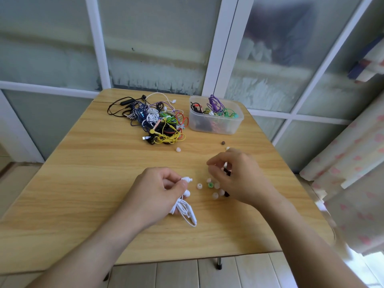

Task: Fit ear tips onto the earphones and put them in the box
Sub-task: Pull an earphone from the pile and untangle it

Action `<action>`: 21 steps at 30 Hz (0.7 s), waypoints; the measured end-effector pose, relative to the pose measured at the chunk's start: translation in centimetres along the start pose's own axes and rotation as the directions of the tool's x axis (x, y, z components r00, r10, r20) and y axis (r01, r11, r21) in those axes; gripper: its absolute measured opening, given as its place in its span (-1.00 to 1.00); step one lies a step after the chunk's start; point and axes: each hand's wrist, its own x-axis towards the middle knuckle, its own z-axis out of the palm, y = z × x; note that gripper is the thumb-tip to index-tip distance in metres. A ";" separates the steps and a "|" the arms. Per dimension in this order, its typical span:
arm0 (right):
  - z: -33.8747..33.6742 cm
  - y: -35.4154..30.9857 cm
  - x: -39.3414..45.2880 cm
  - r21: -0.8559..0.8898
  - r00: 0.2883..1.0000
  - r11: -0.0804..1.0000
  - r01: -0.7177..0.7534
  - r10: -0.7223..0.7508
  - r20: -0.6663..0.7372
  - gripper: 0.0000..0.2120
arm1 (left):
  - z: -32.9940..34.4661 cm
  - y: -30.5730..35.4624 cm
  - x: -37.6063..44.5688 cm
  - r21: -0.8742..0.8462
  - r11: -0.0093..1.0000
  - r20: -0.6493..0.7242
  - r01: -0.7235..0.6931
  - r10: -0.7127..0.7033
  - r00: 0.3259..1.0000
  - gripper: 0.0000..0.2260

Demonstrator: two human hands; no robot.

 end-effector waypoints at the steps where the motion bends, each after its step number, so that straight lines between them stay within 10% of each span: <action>1: 0.0 -0.1 0.0 0.018 0.999 0.999 0.042 -0.042 0.000 -0.91 | -0.1 0.1 0.0 -0.003 1.000 -0.002 0.009 -0.009 1.000 -0.89; 8: 1.5 -0.5 0.2 -0.099 0.979 0.979 0.176 -0.163 0.124 -0.97 | -0.2 -0.2 0.2 0.012 1.000 0.022 0.008 -0.008 1.000 -0.90; 14: 1.2 -1.2 -1.1 0.610 0.996 0.792 -0.029 -0.030 0.087 -0.90 | -0.4 -0.1 0.2 -0.028 0.995 -0.028 -0.096 0.095 0.995 -0.92; 21: 1.5 -1.1 -1.7 0.827 0.994 0.556 -0.087 -0.009 0.110 -0.77 | -0.1 0.1 0.0 -0.033 0.986 0.002 -0.165 0.165 0.986 -0.95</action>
